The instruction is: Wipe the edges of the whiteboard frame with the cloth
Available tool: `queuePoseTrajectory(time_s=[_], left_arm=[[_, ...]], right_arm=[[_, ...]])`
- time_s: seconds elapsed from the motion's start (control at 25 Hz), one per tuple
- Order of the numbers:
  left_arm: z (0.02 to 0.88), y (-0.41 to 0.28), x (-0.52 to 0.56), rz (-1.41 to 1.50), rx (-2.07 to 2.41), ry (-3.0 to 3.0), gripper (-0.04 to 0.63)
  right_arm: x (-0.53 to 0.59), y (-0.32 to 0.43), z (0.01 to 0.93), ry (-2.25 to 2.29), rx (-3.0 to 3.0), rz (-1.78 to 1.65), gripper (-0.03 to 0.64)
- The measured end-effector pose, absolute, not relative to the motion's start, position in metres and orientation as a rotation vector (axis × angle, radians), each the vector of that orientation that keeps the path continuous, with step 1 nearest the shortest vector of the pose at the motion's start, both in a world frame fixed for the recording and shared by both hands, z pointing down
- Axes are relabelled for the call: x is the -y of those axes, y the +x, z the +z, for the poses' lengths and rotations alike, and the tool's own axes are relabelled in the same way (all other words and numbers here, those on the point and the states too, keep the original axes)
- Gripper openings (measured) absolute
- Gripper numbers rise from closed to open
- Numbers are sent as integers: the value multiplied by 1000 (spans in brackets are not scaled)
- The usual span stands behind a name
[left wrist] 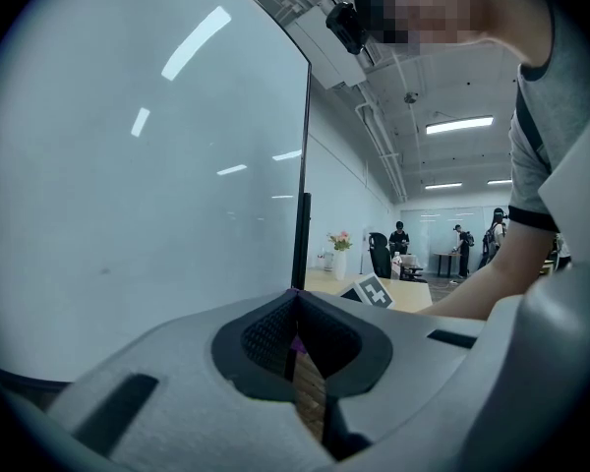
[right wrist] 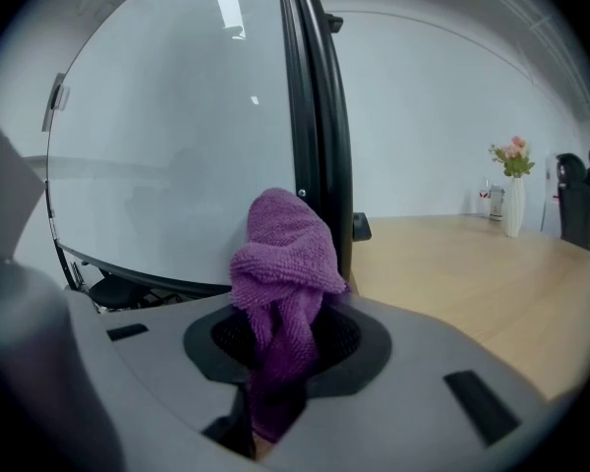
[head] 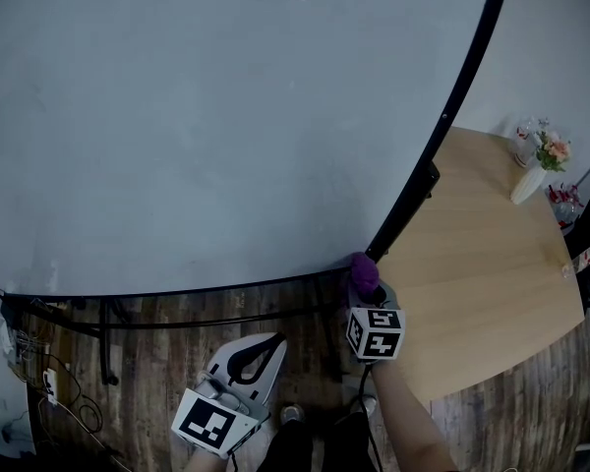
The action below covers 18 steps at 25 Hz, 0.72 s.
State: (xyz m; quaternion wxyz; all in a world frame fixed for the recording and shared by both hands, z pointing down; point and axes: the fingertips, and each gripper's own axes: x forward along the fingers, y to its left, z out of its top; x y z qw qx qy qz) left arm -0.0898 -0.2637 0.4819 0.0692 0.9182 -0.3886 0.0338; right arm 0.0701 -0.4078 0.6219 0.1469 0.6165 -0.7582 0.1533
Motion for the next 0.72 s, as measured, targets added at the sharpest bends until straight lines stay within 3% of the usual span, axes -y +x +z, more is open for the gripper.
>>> queuePoseTrajectory(time_s=[0.72], left_arm=[[445,-92,246,57,1301,2820,17]], right_arm=[[333,50,526,1641,2446,285,99]])
